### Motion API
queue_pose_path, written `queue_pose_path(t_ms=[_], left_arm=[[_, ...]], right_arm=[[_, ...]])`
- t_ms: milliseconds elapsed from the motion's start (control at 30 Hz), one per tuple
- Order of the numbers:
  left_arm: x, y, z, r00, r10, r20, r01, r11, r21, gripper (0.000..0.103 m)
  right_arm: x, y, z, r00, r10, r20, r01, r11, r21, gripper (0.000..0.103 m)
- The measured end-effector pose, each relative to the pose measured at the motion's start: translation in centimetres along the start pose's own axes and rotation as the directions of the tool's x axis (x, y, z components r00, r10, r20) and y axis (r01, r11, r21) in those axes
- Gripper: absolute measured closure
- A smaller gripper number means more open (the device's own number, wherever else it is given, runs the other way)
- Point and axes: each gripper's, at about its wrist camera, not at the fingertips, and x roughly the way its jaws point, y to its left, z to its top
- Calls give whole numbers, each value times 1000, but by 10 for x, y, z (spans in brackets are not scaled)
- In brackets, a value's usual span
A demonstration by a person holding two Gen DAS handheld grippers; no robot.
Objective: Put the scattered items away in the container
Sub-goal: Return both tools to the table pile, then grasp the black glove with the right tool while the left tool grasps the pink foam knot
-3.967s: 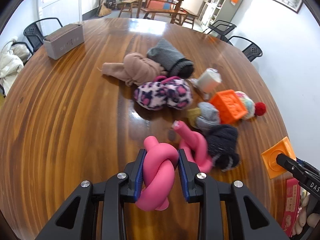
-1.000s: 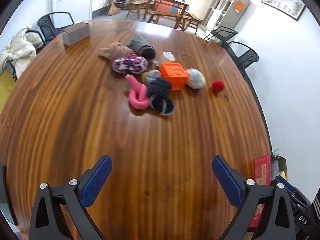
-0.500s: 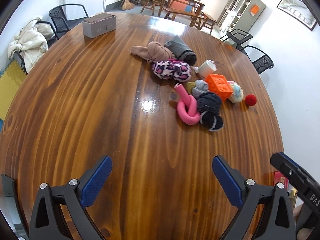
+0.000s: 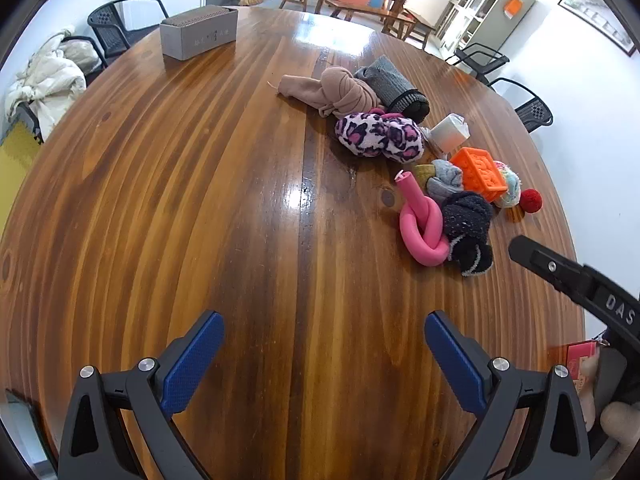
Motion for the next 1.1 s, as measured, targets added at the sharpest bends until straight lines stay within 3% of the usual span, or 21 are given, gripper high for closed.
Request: queue_pose_path(t_ms=[433, 500, 767, 1100], left_arm=[[20, 2, 18, 999, -18, -30, 18, 1000, 25, 1], [23, -2, 20, 999, -22, -34, 23, 999, 29, 1], [38, -31, 27, 997, -67, -45, 70, 995, 75, 1], [67, -72, 41, 998, -53, -21, 54, 994, 95, 1]], right_arm=[[62, 6, 26, 998, -23, -64, 24, 1000, 12, 37], [65, 1, 24, 997, -19, -72, 21, 999, 27, 51], [41, -37, 5, 996, -78, -31, 81, 991, 103, 55], [18, -70, -24, 995, -97, -31, 101, 980, 173, 56]])
